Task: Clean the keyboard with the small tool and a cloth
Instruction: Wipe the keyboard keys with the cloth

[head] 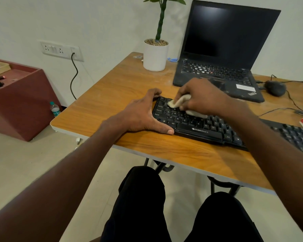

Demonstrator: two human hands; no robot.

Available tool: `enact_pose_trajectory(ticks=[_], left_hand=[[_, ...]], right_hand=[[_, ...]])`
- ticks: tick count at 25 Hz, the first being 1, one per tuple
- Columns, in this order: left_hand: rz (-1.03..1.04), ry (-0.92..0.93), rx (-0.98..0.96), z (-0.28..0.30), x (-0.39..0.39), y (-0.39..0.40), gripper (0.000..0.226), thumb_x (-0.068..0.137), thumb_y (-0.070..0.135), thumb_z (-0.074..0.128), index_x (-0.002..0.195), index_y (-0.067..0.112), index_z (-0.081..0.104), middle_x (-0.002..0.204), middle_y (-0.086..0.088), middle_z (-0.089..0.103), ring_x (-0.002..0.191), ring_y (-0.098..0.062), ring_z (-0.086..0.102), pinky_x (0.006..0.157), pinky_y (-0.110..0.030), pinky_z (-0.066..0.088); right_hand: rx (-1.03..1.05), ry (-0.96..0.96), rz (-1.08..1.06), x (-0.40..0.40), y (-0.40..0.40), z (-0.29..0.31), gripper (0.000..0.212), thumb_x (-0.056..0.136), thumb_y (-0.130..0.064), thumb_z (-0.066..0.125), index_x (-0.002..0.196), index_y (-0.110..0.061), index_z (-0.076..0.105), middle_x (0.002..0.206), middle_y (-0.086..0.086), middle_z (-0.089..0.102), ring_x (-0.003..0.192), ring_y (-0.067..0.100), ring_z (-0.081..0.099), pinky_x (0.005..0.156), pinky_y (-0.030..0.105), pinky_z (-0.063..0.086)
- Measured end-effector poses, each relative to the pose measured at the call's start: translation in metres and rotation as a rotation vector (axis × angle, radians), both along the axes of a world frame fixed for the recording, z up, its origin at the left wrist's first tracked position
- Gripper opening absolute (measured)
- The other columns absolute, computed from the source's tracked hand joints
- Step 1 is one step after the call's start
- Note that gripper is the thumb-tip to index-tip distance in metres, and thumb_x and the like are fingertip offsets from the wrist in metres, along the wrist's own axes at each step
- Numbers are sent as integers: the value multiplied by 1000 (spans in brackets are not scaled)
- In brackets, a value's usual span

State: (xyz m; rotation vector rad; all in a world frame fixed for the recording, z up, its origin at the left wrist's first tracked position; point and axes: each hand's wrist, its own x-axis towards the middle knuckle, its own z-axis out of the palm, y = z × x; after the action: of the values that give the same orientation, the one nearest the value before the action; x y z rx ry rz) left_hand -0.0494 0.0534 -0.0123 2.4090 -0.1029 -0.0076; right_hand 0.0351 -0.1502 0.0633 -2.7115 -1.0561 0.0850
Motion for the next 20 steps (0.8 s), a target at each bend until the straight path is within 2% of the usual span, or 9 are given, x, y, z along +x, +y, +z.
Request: enact_pose_trajectory(ticks=[3, 6, 7, 10, 12, 16, 18, 20], left_hand=[[-1, -8, 0, 0, 0, -1, 135, 41, 87, 87, 151, 43, 23, 152, 13, 46, 140, -17, 47, 123, -48, 37], [-12, 1, 6, 3, -1, -1, 132, 40, 88, 85, 149, 46, 25, 144, 15, 50, 133, -16, 52, 119, -47, 41], [-10, 0, 5, 3, -2, -1, 132, 39, 90, 84, 149, 47, 25, 143, 15, 51, 132, -16, 53, 118, -47, 42], [-7, -1, 16, 4, -2, -3, 134, 38, 92, 81, 150, 45, 26, 145, 14, 50, 133, -17, 52, 118, -48, 42], [-8, 5, 26, 4, -2, -2, 135, 37, 94, 80, 150, 44, 26, 147, 13, 49, 134, -19, 51, 118, -49, 41], [-11, 9, 24, 3, -1, -2, 136, 37, 94, 80, 151, 44, 26, 146, 12, 49, 132, -18, 52, 117, -48, 43], [-15, 13, 22, 3, -1, -2, 133, 38, 93, 80, 149, 46, 26, 144, 13, 50, 131, -17, 52, 117, -48, 43], [-13, 8, 15, 2, 0, 0, 130, 39, 93, 81, 148, 48, 27, 142, 14, 51, 130, -16, 53, 117, -49, 44]], right_hand=[[-17, -85, -62, 5, -10, 6, 24, 85, -20, 81, 107, -27, 80, 104, -7, 76, 98, 12, 65, 82, 31, 50], [294, 55, -71, 8, -11, 8, 26, 83, -25, 84, 109, -26, 78, 105, -11, 72, 96, 7, 66, 81, 27, 50], [328, 108, -80, 7, -10, 7, 26, 82, -25, 84, 107, -25, 78, 104, -9, 73, 95, 9, 67, 80, 28, 51], [200, -5, -76, 11, -12, -5, 27, 81, -26, 85, 108, -29, 78, 105, -6, 72, 104, 13, 66, 88, 33, 49], [214, -75, -44, 5, -12, -9, 31, 83, -27, 84, 112, -36, 75, 109, -10, 67, 107, 10, 60, 91, 34, 47], [74, -98, 19, -6, -15, -6, 24, 86, -31, 82, 109, -37, 79, 117, -8, 72, 110, 15, 63, 94, 39, 52], [-22, -93, -38, -4, -21, 4, 24, 88, -23, 80, 110, -32, 79, 117, -4, 74, 107, 16, 64, 91, 36, 52], [-83, -130, -100, -3, -21, 9, 21, 91, -17, 76, 109, -26, 80, 111, 1, 76, 95, 16, 64, 82, 32, 51]])
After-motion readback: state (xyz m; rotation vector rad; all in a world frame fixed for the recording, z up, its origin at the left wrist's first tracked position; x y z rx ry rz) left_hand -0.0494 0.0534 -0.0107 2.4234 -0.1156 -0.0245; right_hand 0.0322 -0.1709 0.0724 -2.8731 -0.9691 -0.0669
